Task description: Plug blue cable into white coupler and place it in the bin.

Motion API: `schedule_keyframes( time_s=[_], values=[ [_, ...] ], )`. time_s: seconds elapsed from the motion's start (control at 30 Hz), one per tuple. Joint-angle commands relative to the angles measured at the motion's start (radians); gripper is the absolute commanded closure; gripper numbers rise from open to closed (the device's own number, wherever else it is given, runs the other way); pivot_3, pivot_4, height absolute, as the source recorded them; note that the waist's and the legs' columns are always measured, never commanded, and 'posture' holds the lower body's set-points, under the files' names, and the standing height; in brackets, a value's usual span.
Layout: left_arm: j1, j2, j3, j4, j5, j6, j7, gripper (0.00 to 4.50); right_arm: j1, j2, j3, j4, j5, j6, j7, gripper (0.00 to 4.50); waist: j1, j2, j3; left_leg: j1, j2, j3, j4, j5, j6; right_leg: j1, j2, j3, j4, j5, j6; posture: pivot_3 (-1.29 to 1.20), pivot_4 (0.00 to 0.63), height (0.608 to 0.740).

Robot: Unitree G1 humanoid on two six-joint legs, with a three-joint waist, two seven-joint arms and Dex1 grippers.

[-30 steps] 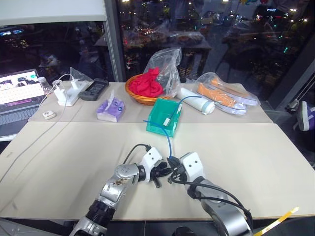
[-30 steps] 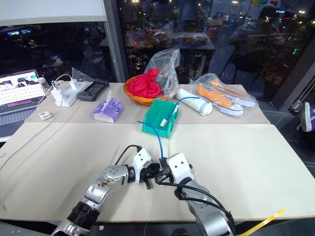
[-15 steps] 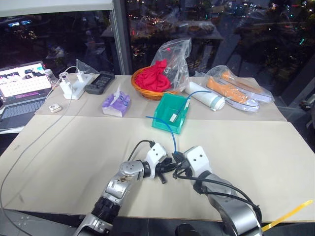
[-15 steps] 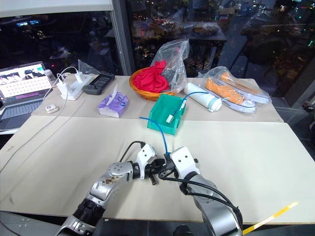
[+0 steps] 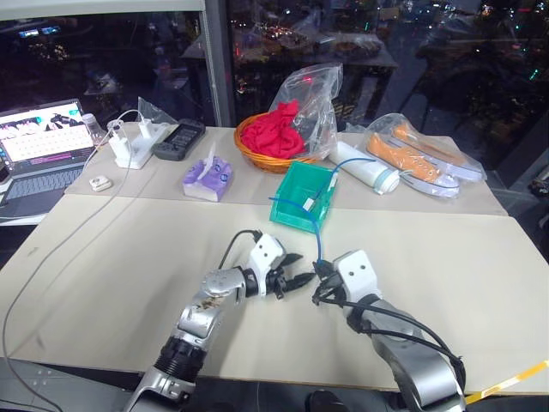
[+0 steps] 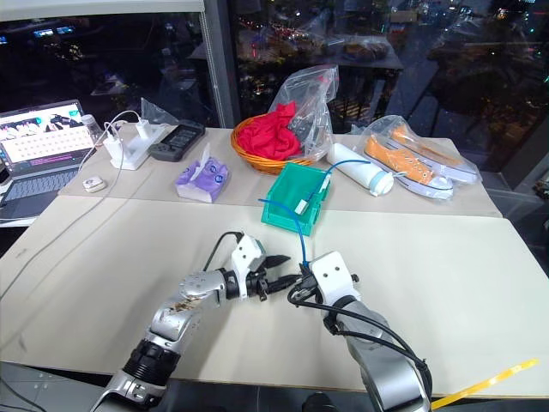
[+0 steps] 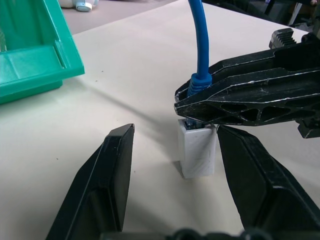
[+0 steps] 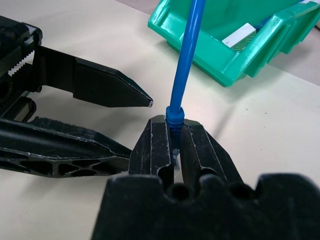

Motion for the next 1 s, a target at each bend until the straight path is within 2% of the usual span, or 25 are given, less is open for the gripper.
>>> schedule_keyframes(
  time_s=[0.03,0.17,0.2,0.27,0.37,0.53,0.67,0.8,0.93,1.0],
  values=[
    [0.009,0.012,0.018,-0.091,-0.037,-0.023,-0.003,1.65,0.023,0.026,-0.129,0.02,0.13,0.174,0.04,4.5,0.003,0.0,0.0,0.0,0.0,0.0,0.0,0.0,0.0,0.001,0.0,0.0,-0.001,0.0,0.0,0.0,0.15,0.722],
    [0.051,0.028,0.025,-0.132,-0.053,0.001,0.008,1.65,-0.082,0.108,-0.353,-0.101,0.441,0.305,0.089,4.5,-0.002,0.007,0.013,-0.005,0.0,0.0,0.0,0.0,0.0,-0.002,0.0,0.0,-0.004,0.002,0.0,0.0,0.15,0.722],
    [0.059,0.03,0.029,-0.136,-0.056,0.007,0.014,1.65,-0.127,0.132,-0.419,-0.105,0.527,0.334,0.076,4.5,-0.002,0.009,0.014,-0.011,0.0,-0.001,0.001,0.0,0.0,-0.008,0.0,0.0,-0.003,0.007,-0.006,0.0,0.15,0.722],
    [0.072,0.036,0.032,-0.142,-0.057,0.012,0.022,1.65,-0.198,0.156,-0.513,-0.101,0.663,0.375,0.054,4.5,-0.004,0.014,0.02,-0.022,-0.001,-0.002,0.002,0.002,-0.002,-0.021,0.0,-0.001,-0.001,0.01,-0.008,0.0,0.15,0.722],
    [0.092,0.049,0.035,-0.156,-0.059,0.02,0.034,1.65,-0.306,0.162,-0.602,-0.067,0.802,0.415,0.001,4.5,-0.008,0.018,0.023,-0.032,-0.003,-0.003,0.004,0.007,-0.011,-0.036,-0.002,-0.001,0.009,0.011,-0.009,0.0,0.15,0.722],
    [0.133,0.062,0.031,-0.196,-0.064,0.033,0.057,1.65,-0.465,0.148,-0.668,0.006,0.995,0.412,-0.112,4.5,-0.007,0.02,0.026,-0.032,-0.003,-0.003,0.002,0.006,-0.009,-0.036,-0.002,-0.004,0.009,0.01,-0.01,0.0,0.15,0.722],
    [0.142,0.065,0.024,-0.206,-0.065,0.036,0.071,1.65,-0.524,0.12,-0.631,0.068,1.014,0.395,-0.16,4.5,-0.008,0.021,0.026,-0.033,-0.003,-0.003,0.003,0.004,-0.005,-0.036,-0.002,-0.004,0.01,0.01,-0.01,0.0,0.15,0.722],
    [0.145,0.063,0.024,-0.206,-0.068,0.034,0.084,1.65,-0.624,0.106,-0.537,0.246,0.866,0.318,-0.168,4.5,-0.019,0.022,0.027,-0.032,-0.003,-0.003,0.004,0.004,-0.005,-0.035,-0.002,-0.004,0.011,0.01,-0.01,0.0,0.15,0.722],
    [0.149,0.058,0.025,-0.205,-0.07,0.032,0.1,1.65,-0.726,0.083,-0.399,0.466,0.646,0.193,-0.159,4.5,-0.033,0.022,0.027,-0.032,-0.003,-0.003,0.005,0.005,-0.004,-0.036,-0.002,-0.004,0.013,0.01,-0.01,0.0,0.15,0.722],
    [0.15,0.057,0.025,-0.205,-0.071,0.031,0.103,1.65,-0.757,0.087,-0.372,0.533,0.596,0.153,-0.147,4.5,-0.033,0.022,0.027,-0.032,-0.003,-0.003,0.005,0.006,-0.004,-0.036,-0.002,-0.004,0.014,0.01,-0.01,0.0,0.15,0.722]
  ],
)
